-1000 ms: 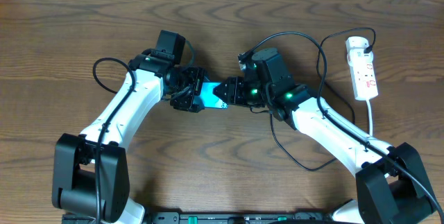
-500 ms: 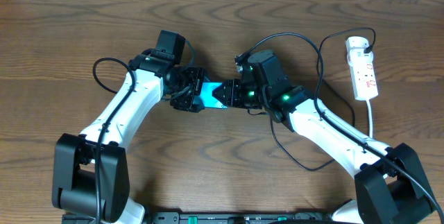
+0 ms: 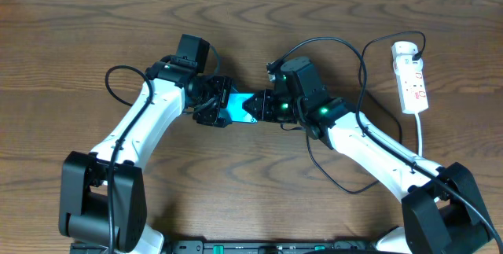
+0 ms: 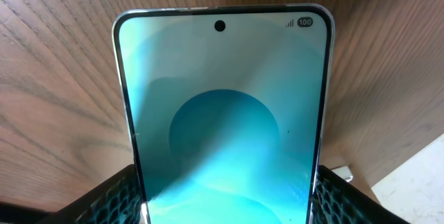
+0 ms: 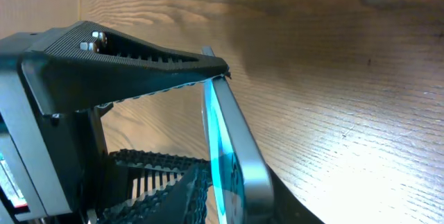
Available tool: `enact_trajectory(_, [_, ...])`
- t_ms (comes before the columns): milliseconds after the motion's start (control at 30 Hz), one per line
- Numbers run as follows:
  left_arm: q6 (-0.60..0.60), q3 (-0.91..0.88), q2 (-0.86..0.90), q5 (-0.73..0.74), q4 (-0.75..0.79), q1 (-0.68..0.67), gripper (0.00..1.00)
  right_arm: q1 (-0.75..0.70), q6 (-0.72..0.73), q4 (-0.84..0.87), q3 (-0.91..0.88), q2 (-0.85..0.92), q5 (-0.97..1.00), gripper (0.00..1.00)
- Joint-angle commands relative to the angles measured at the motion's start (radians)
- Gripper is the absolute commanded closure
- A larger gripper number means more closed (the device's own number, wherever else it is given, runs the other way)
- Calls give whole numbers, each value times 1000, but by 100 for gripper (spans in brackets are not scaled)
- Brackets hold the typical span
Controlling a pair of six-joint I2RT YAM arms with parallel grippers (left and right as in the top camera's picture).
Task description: Plug charger to phone and switch on socket
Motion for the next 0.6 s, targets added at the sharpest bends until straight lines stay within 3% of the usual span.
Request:
enact_trajectory(0, [6, -6, -23, 42, -3, -6, 93, 9, -10, -1, 12, -2, 3, 82])
enact_trajectory(567, [10, -6, -23, 66, -3, -6, 93, 9, -19, -1, 12, 0, 3, 91])
